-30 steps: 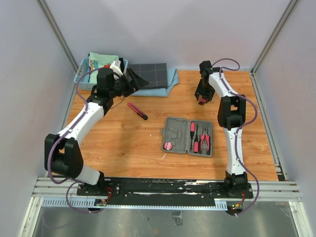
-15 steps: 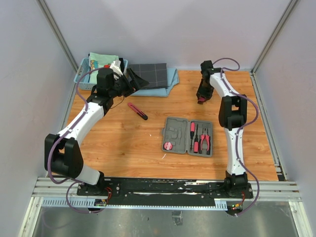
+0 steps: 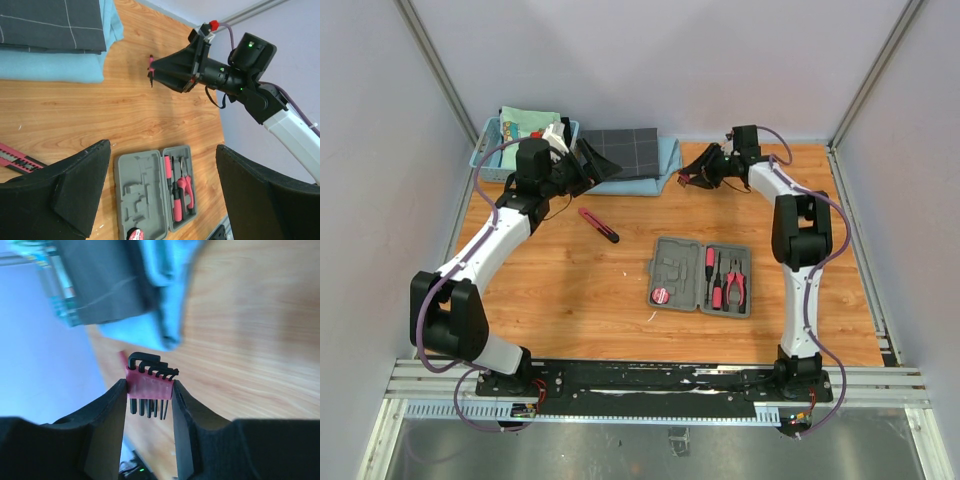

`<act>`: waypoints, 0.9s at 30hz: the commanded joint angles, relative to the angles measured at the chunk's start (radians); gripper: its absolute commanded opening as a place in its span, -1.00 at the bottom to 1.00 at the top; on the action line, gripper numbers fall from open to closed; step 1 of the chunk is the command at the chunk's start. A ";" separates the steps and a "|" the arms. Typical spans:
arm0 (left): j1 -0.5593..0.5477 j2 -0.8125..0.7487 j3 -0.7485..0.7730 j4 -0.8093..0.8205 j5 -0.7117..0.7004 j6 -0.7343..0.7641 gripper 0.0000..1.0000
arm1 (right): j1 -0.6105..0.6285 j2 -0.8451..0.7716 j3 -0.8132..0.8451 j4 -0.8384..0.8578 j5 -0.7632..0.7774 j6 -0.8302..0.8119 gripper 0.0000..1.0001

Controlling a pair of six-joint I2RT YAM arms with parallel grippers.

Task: Pack the tool kit
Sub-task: Pick up the tool from the center of the board.

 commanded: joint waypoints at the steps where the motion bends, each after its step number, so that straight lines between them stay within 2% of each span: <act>1: -0.002 -0.024 -0.010 0.037 0.009 -0.001 0.80 | 0.011 -0.040 -0.049 0.356 -0.254 0.307 -0.39; 7: -0.002 -0.035 -0.013 0.033 0.004 0.009 0.80 | 0.052 -0.007 -0.221 0.908 -0.273 0.686 -0.41; 9: -0.001 -0.042 -0.020 0.032 0.004 0.010 0.80 | 0.069 0.013 -0.215 0.991 -0.283 0.755 -0.42; 11: -0.001 -0.047 -0.026 0.032 0.003 0.010 0.80 | 0.086 0.009 -0.195 0.992 -0.305 0.756 -0.48; 12: 0.000 -0.049 -0.027 0.033 0.001 0.010 0.80 | 0.093 -0.012 -0.181 0.927 -0.317 0.701 -0.49; 13: 0.000 -0.050 -0.027 0.032 0.000 0.011 0.80 | 0.100 -0.043 -0.165 0.794 -0.323 0.592 -0.49; 15: 0.001 -0.050 -0.027 0.032 -0.001 0.013 0.80 | 0.112 -0.115 -0.096 0.329 -0.277 0.296 -0.46; 17: 0.001 -0.051 -0.026 0.031 -0.001 0.014 0.80 | 0.122 -0.172 -0.051 0.047 -0.190 0.081 -0.44; 23: 0.003 -0.041 -0.026 0.035 0.005 0.007 0.80 | 0.176 -0.338 -0.099 -0.364 0.143 -0.213 -0.43; 27: 0.003 -0.030 -0.018 0.035 0.009 0.005 0.80 | 0.233 -0.397 -0.196 -0.462 0.319 -0.286 -0.42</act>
